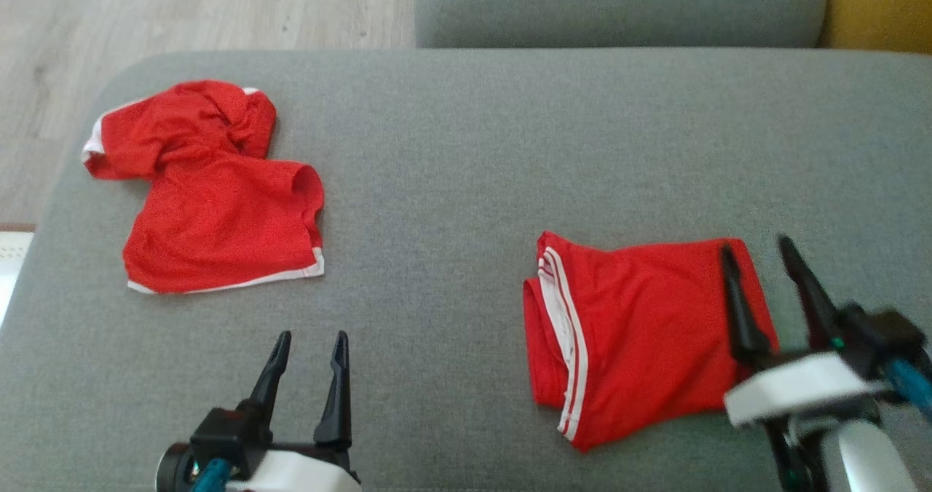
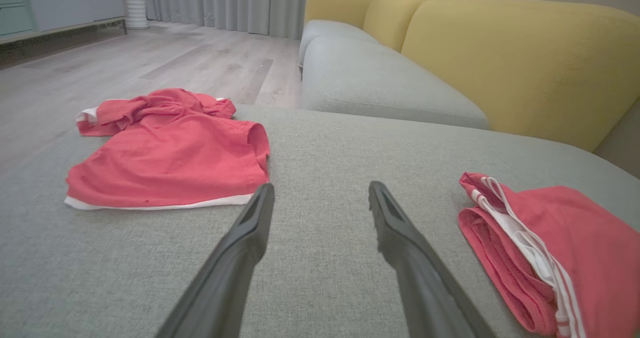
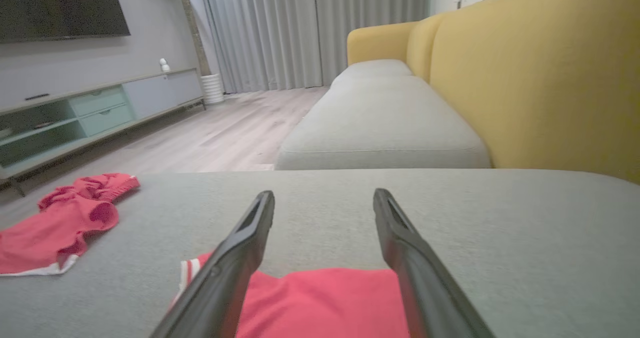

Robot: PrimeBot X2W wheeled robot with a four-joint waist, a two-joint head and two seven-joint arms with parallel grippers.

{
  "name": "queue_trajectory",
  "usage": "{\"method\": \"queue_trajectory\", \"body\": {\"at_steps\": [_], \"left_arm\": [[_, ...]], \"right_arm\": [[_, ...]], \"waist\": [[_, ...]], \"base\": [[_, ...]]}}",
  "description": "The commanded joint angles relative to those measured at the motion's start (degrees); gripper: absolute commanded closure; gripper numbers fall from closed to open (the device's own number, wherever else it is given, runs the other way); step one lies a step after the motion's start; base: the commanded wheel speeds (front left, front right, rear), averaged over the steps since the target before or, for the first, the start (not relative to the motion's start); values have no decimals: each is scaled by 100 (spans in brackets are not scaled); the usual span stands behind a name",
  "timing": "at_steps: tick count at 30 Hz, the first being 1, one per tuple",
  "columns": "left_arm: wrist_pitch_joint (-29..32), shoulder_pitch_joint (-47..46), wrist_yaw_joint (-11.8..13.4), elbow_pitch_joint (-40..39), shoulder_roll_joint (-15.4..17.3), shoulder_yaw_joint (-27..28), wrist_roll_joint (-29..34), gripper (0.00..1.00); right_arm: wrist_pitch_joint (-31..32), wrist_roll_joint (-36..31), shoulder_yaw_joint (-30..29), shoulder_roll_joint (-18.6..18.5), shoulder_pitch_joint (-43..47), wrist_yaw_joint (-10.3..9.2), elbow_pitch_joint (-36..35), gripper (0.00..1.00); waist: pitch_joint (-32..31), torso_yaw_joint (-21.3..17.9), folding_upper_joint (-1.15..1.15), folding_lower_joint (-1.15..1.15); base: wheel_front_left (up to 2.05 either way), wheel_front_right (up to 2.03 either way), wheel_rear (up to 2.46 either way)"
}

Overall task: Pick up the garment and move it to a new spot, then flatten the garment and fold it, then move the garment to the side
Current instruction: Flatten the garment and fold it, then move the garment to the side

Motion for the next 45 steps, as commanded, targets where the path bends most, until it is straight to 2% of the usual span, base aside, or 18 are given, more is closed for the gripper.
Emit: {"method": "queue_trajectory", "body": {"at_steps": [1,5,12,17,24,45], "left_arm": [[-70,-173,-57,-97,-41,237,106,0],[-70,-94,-187,36,-41,356,241,0],[-70,47,-283,119,-41,537,353,0],[-70,212,-279,173,-41,682,356,0],[-70,342,-360,222,-41,826,371,0],[-70,380,-344,242,-41,781,301,0]], "right_arm": [[-374,-269,-102,-120,84,-4,-82,0],[-888,-699,-563,-154,514,-4,203,0],[-1141,-1021,-876,-85,909,-4,631,0],[-1159,-937,-712,-73,1049,-4,854,0],[-1161,-780,-721,-55,1169,-4,821,0],[-1162,-649,-594,-54,942,-4,785,0]], "waist": [[-143,51,0,0],[-366,106,0,0],[-520,94,0,0],[-610,81,0,0],[-722,115,0,0],[-705,219,0,0]], "base": [[0,0,0],[0,0,0],[0,0,0],[0,0,0],[0,0,0],[0,0,0]]}}
